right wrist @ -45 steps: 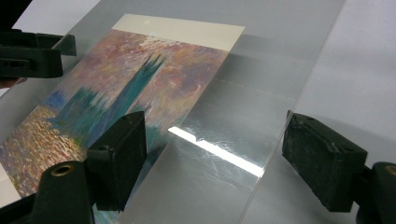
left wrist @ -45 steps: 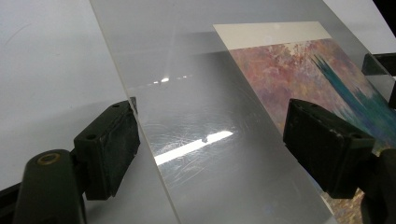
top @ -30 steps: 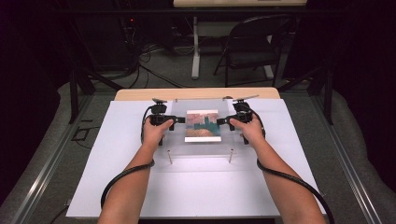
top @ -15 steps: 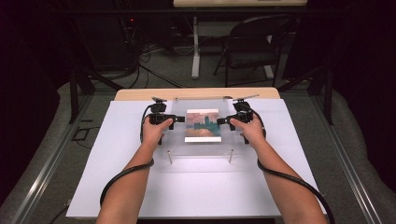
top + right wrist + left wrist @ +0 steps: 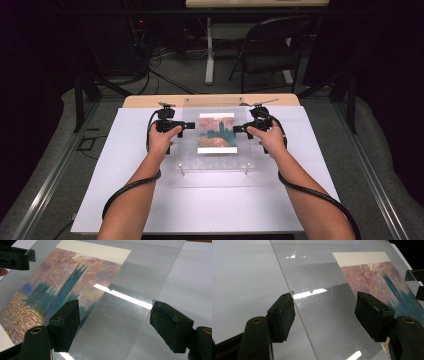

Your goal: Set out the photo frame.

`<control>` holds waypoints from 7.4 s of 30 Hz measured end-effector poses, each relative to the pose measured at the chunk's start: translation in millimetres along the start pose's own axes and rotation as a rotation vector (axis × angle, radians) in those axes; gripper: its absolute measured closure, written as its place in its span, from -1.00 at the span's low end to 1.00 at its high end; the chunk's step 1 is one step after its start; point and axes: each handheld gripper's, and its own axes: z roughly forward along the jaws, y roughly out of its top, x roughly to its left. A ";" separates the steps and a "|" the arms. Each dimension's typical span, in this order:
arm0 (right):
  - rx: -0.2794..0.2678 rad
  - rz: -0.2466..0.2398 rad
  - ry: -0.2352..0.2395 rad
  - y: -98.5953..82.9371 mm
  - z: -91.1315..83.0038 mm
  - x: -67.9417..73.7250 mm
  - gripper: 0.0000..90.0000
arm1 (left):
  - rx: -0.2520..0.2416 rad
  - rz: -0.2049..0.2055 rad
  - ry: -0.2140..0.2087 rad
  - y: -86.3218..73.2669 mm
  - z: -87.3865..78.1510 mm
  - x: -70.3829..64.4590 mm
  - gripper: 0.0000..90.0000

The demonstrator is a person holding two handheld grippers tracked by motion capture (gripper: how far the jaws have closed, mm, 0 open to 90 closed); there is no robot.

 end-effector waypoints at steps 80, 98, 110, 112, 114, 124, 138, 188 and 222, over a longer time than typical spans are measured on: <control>-0.166 -0.228 -0.061 -24.4 -114.1 63.0 0.41 | -0.158 0.255 -0.023 -32.4 -118.0 -58.8 0.42; -0.188 -0.241 -0.017 -40.1 -134.0 73.7 0.45 | -0.186 0.309 -0.048 -50.4 -139.4 -70.2 0.53; -0.229 -0.273 -0.001 -62.7 -153.0 85.4 0.63 | -0.216 0.353 -0.071 -74.6 -158.1 -79.6 0.63; -0.235 -0.279 -0.003 -66.0 -154.8 87.4 0.64 | -0.217 0.349 -0.074 -77.7 -159.9 -80.2 0.62; -0.238 -0.287 -0.007 -69.0 -156.5 89.2 0.64 | -0.225 0.341 -0.087 -80.5 -160.7 -80.4 0.62; -0.258 -0.289 0.034 -83.1 -162.3 93.0 0.60 | -0.212 0.348 -0.139 -94.8 -164.6 -82.1 0.56; -0.237 -0.308 0.057 -99.3 -155.7 97.0 0.41 | -0.172 0.355 -0.136 -108.9 -160.2 -86.7 0.33; -0.331 -0.209 -0.134 -140.3 -164.2 43.6 -0.29 | -0.290 0.221 0.120 -151.1 -165.9 -21.6 -0.27; -0.233 -0.120 -0.131 -176.7 -110.8 16.3 -0.30 | -0.166 0.261 0.172 -179.4 -121.8 -10.4 -0.27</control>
